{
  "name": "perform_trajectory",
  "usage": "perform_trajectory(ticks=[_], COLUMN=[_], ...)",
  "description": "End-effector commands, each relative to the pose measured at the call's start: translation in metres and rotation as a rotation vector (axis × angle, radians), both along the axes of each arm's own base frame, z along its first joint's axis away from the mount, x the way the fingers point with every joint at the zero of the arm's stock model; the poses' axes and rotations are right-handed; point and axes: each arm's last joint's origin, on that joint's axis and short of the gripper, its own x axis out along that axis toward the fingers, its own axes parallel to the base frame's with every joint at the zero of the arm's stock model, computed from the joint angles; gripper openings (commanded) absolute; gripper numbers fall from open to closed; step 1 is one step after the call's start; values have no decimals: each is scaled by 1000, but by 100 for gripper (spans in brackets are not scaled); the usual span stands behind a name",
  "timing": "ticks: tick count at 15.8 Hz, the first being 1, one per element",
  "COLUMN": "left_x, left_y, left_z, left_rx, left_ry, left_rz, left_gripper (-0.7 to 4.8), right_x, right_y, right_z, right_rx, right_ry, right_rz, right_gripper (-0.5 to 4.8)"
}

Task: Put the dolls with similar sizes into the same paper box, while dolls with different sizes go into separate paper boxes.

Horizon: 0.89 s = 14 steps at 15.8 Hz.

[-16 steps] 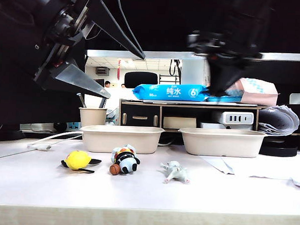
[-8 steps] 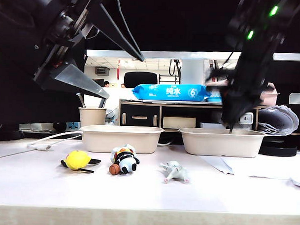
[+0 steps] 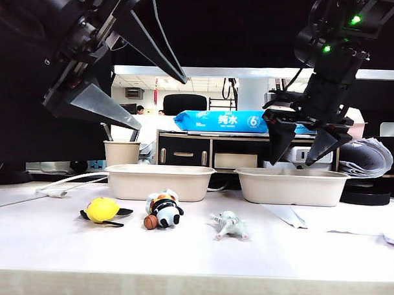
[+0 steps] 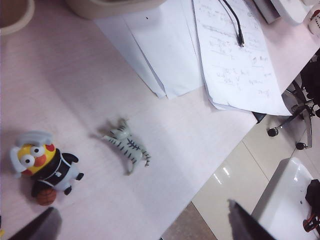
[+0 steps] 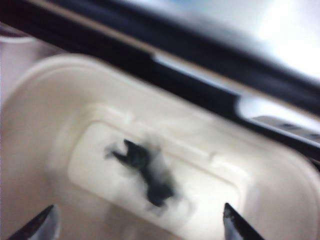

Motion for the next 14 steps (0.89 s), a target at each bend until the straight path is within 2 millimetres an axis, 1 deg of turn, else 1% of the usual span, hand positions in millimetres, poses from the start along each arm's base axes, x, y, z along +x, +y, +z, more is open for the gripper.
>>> perform_trajectory(ticks=[1, 2, 3, 4, 5, 6, 7, 8, 9, 10, 11, 12, 13, 14], left_x=[0, 0, -1, 0, 0, 0, 0, 0, 0, 0, -1, -4, -7, -11], left_y=[0, 0, 0, 0, 0, 0, 0, 0, 0, 0, 2, 4, 7, 10], left_z=[3, 2, 2, 2, 2, 2, 2, 2, 3, 3, 6, 10, 15, 20], left_rx=[-8, -5, -2, 2, 4, 8, 10, 10, 10, 13, 22, 24, 25, 29], left_ry=[-13, -9, -6, -15, -19, -23, -26, -28, -31, -42, -65, -84, -102, -124], left_rz=[-8, -8, -7, -11, -13, -7, -3, 0, 2, 2, 10, 16, 26, 30], left_gripper=[479, 479, 479, 479, 479, 479, 479, 479, 479, 479, 479, 479, 479, 479], right_x=[-4, -8, -16, -28, -39, -55, -86, -93, -107, -117, -121, -125, -130, -134], right_y=[0, 0, 1, 1, 0, -3, -2, -2, 5, 19, 30, 42, 53, 59], right_z=[10, 18, 37, 64, 84, 108, 134, 138, 142, 139, 130, 117, 99, 84], right_rx=[25, 29, 35, 72, 105, 156, 188, 185, 174, 151, 140, 129, 119, 100], right_ry=[3, 1, -8, -23, -26, -17, -6, 3, 32, 71, 97, 130, 165, 190], right_rz=[6, 10, 20, 47, 65, 63, 68, 74, 108, 151, 182, 199, 203, 199], right_gripper=[427, 427, 427, 426, 419, 408, 398, 396, 395, 385, 386, 385, 385, 385])
